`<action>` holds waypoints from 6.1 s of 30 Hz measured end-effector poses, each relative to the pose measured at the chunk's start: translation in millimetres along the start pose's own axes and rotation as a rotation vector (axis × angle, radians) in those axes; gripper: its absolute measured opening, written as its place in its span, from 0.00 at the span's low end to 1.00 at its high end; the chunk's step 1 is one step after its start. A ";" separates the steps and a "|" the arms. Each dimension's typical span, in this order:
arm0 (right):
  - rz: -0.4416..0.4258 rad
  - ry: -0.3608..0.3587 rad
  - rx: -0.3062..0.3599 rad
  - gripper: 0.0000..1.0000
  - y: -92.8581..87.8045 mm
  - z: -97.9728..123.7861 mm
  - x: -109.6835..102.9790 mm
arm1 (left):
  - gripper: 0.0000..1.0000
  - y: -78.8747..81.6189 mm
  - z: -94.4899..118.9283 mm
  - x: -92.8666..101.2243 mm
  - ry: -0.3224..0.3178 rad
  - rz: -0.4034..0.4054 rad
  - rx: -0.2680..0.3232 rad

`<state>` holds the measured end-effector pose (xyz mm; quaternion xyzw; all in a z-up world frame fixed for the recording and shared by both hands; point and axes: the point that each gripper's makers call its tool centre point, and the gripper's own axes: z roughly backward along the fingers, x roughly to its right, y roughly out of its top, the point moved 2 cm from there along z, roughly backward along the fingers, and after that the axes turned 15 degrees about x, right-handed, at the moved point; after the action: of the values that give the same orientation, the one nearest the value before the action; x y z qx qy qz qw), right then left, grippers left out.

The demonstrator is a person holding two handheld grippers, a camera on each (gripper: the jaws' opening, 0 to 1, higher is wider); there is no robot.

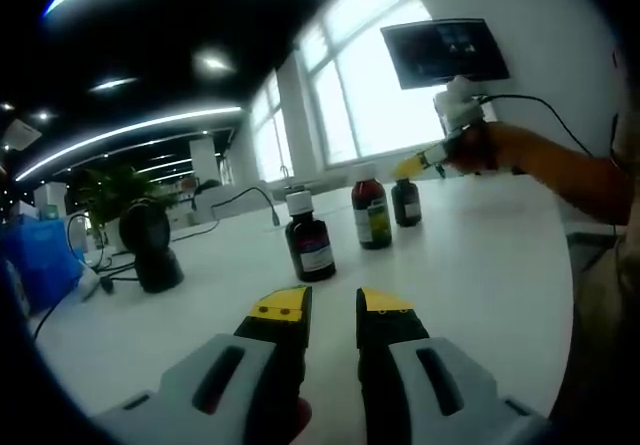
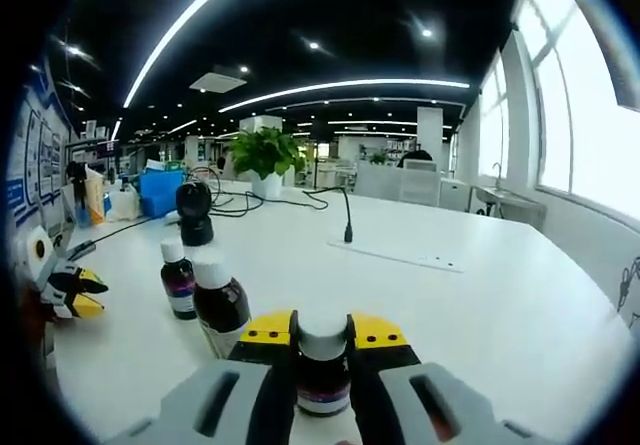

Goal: Rotate the medicine bottle to make it face forward pick up the medicine bottle inspect the drug traceability code place the medicine on the table

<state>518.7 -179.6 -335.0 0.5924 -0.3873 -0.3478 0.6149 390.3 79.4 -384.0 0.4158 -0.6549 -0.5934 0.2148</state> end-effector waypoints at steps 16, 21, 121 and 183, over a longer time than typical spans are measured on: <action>0.046 0.012 0.039 0.15 34.0 -17.9 -0.8 | 0.10 -1.3 -0.1 -1.8 0.004 -0.001 0.000; 0.061 0.021 0.051 0.15 46.6 -27.8 -4.3 | 0.10 -1.3 -0.4 -1.5 0.003 -0.002 0.001; 0.072 0.427 0.015 0.15 62.5 -230.7 -225.8 | 0.10 3.5 0.6 1.5 0.000 0.000 0.011; 0.015 0.408 0.011 0.15 63.0 -232.1 -219.3 | 0.10 -0.1 -0.3 -6.3 0.040 0.089 0.000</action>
<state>622.5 124.9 -285.8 0.6509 -0.2610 -0.2140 0.6800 394.1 84.2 -382.7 0.3978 -0.6684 -0.5749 0.2540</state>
